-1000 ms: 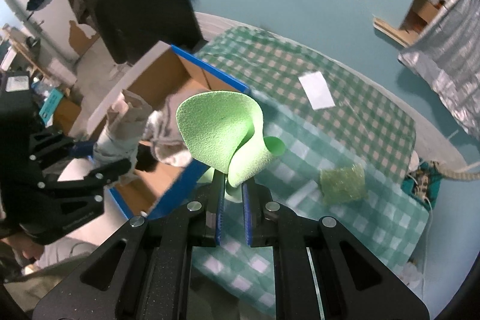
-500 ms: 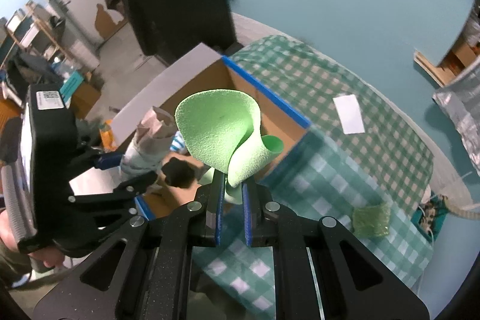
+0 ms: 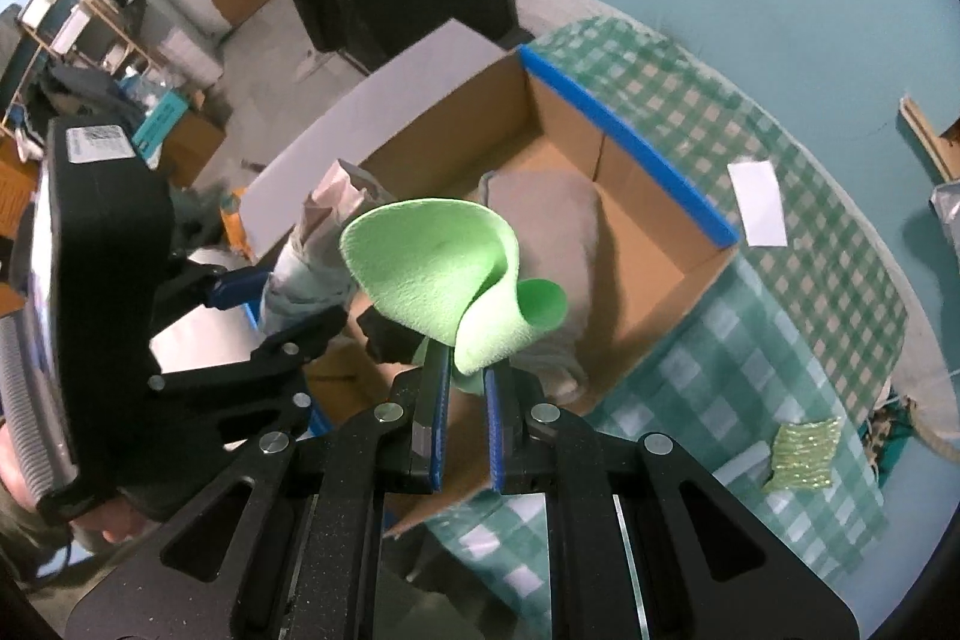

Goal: Organize soft objects
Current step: 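Carry the bundle and foam sheet over the box and open both grippers, then withdraw both open grippers from the box back over the cloth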

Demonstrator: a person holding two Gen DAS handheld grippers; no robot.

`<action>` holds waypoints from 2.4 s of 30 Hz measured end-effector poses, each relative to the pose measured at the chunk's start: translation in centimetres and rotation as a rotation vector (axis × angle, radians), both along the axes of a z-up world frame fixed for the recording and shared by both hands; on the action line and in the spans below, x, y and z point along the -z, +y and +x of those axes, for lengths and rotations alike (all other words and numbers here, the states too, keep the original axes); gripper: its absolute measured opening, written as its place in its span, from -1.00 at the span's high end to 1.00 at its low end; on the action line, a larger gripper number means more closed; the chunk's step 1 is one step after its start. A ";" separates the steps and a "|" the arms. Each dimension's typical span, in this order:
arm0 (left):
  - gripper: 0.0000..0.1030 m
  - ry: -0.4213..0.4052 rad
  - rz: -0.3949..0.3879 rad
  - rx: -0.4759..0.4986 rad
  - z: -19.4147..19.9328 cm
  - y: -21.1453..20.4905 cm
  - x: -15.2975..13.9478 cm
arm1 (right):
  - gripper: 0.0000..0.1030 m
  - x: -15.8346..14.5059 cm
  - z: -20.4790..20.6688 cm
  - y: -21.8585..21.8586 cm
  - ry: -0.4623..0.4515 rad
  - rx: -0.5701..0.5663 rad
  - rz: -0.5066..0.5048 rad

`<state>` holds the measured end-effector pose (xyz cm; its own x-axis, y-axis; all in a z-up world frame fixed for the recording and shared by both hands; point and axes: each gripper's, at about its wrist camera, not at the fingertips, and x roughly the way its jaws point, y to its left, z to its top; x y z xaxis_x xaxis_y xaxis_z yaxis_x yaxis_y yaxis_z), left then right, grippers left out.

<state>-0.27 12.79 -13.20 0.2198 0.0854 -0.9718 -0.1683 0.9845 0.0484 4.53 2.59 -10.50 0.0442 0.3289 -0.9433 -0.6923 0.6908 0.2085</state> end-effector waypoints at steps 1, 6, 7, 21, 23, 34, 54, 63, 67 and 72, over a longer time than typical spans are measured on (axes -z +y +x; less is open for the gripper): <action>0.25 0.003 -0.005 -0.006 0.1 0.2 0.3 | 0.82 0.5 0.2 0.2 0.013 0.003 -0.003; 0.02 0.018 -0.005 -0.037 0.3 1.0 1.4 | 0.79 2.0 1.2 0.8 0.055 0.029 0.000; -0.13 0.017 -0.009 -0.040 0.3 1.0 1.5 | 0.66 2.2 1.3 0.9 0.056 0.035 -0.005; -0.40 -0.014 0.000 -0.045 0.1 0.4 0.4 | -0.02 1.3 1.9 -0.6 0.008 0.082 -0.018; -0.40 -0.019 0.002 -0.043 0.1 0.1 0.1 | -0.03 1.2 2.1 -1.2 0.006 0.095 -0.016; -0.41 -0.039 -0.013 -0.026 0.5 -2.1 -1.1 | -0.16 0.6 2.6 -4.6 -0.007 0.167 -0.014; -0.42 -0.056 0.000 0.118 2.3 -9.3 -2.3 | -0.16 0.3 3.6 -13.6 -0.010 0.328 -0.016; -0.42 -0.058 0.001 0.172 3.4 -12.5 -2.4 | -0.16 0.6 3.9 -17.4 -0.007 0.387 -0.020; -0.42 -0.053 0.001 0.190 3.9 -13.8 -2.2 | -0.16 0.6 4.0 -19.1 -0.013 0.412 -0.026; -0.42 -0.043 -0.002 0.219 4.4 -15.5 -1.9 | -0.16 0.7 4.0 -21.3 -0.034 0.437 -0.040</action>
